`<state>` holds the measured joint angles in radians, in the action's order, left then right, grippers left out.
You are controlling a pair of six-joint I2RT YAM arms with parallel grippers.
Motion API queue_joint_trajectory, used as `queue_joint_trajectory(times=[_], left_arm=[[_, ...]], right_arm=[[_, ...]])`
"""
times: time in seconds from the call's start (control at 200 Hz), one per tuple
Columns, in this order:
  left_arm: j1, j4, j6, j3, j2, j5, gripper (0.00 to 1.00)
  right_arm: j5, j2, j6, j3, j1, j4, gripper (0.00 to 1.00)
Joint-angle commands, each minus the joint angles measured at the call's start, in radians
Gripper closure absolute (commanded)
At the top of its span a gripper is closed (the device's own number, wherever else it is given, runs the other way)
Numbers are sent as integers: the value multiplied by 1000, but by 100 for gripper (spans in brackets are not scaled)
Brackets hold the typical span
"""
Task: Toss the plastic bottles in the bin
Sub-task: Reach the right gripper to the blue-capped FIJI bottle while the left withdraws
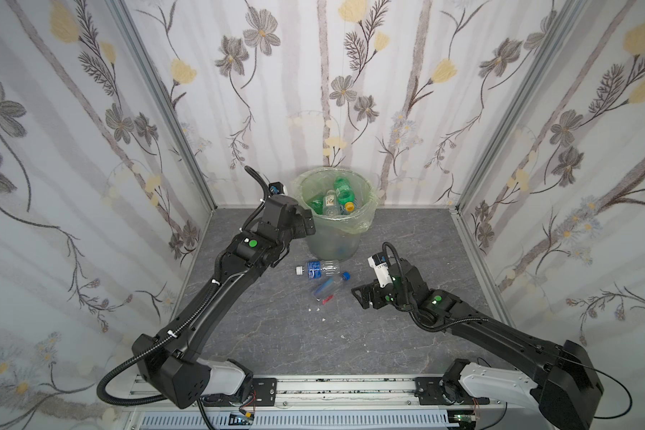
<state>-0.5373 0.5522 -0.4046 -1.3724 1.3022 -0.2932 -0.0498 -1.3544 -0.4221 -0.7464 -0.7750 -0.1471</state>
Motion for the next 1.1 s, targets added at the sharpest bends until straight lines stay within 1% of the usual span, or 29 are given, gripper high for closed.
queue_joint_trajectory(times=[0.0, 0.025, 0.05, 0.11, 0.185, 0.25, 0.36, 0.46, 0.664, 0.784, 0.924, 1.094], left_arm=[[4, -52, -56, 147, -125, -58, 0], [7, -54, -62, 181, -154, -61, 0], [9, -54, -67, 212, -186, -61, 0], [15, -54, -78, 281, -254, -64, 0], [21, -54, -92, 361, -334, -62, 0], [29, -52, -111, 422, -401, -61, 0], [37, -51, -138, 499, -497, -60, 0], [43, -51, -150, 535, -547, -40, 0], [45, -51, -153, 571, -570, -21, 0], [45, -51, -144, 580, -574, -11, 0], [45, -51, -136, 587, -581, -12, 0], [45, -51, -137, 597, -587, -9, 0]], right_arm=[[55, -67, -176, -32, -37, 110, 1], [71, -86, -207, -36, -38, 127, 1], [83, -108, -235, -44, -71, 140, 1], [103, -164, -282, -70, -95, 163, 1], [160, -233, -322, -133, -123, 147, 1], [196, -323, -349, -189, -140, 127, 1], [291, -425, -402, -237, -165, 132, 1], [324, -516, -433, -295, -173, 112, 1], [386, -669, -451, -433, -201, 16, 0], [390, -706, -455, -435, -201, 3, 1], [402, -721, -438, -416, -201, -29, 5], [413, -649, -424, -320, -201, -29, 12]])
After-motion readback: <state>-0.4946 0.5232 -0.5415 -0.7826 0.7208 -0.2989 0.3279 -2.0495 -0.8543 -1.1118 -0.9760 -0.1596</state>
